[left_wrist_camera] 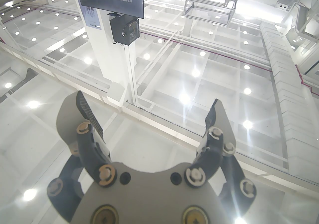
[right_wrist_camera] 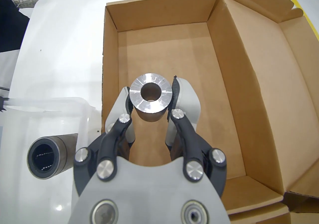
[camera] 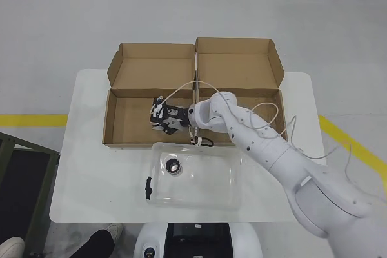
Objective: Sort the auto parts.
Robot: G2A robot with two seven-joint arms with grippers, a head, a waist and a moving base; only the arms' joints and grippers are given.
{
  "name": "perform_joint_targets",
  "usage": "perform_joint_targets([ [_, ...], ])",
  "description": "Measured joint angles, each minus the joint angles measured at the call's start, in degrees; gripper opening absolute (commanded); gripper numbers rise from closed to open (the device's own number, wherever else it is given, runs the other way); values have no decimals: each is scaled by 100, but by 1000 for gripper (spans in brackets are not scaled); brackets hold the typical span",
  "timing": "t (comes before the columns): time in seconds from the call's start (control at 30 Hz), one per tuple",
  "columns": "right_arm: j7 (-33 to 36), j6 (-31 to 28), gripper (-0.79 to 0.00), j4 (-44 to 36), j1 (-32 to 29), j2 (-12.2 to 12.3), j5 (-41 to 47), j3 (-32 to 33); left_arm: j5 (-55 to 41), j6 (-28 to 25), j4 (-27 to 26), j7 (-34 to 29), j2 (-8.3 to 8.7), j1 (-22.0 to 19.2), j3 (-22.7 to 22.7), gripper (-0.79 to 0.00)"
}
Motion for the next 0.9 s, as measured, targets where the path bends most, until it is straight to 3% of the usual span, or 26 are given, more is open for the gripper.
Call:
perform_joint_targets([
  [0.37, -44, 51, -754, 807, 103, -457, -277, -186, 0, 0, 0, 0, 0, 0, 0, 0],
  [0.9, 11, 0, -413, 1503, 209, -836, -611, -205, 0, 0, 0, 0, 0, 0, 0, 0],
])
